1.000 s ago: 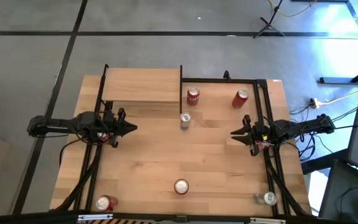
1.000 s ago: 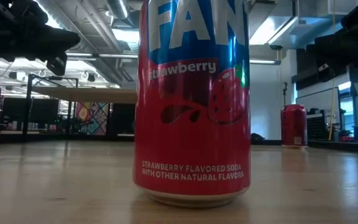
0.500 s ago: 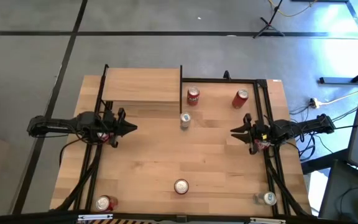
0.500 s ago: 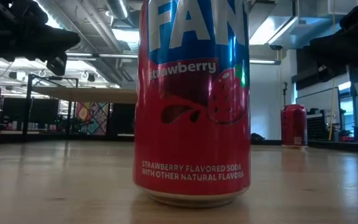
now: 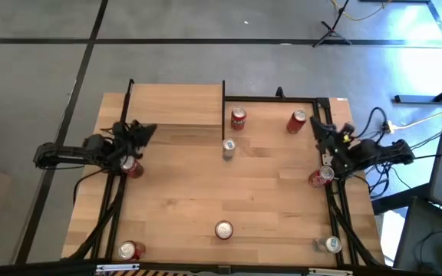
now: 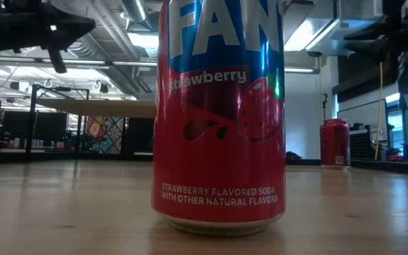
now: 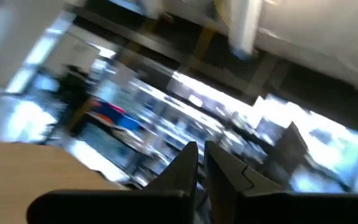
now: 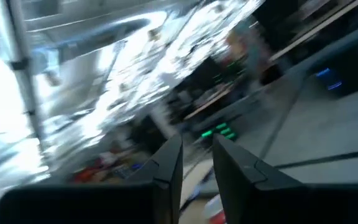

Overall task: Place canned beverage on shelf
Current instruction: Put the top red black soda can on the shelf

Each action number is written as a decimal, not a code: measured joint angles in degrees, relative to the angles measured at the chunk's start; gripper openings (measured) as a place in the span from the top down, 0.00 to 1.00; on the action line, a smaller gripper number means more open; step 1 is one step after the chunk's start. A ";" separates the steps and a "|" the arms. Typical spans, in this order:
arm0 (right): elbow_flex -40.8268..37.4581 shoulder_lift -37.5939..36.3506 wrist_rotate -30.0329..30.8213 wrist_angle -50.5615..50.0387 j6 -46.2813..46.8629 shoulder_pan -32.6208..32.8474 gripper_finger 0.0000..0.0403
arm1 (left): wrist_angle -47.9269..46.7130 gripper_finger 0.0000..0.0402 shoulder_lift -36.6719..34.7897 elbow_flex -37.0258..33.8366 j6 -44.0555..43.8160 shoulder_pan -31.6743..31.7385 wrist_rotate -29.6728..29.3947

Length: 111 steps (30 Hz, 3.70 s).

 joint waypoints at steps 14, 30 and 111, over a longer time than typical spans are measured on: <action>21.04 13.85 19.12 -23.16 -12.23 0.00 0.81 | 0.14 0.94 0.00 0.00 5.15 0.00 -8.62; 24.23 29.08 0.72 -25.30 -11.26 -14.74 0.81 | -0.30 0.94 0.00 0.00 5.10 0.00 -10.70; 62.93 84.70 -59.11 -95.77 0.72 -69.31 0.17 | -0.91 0.94 0.00 -0.04 5.07 0.00 -12.25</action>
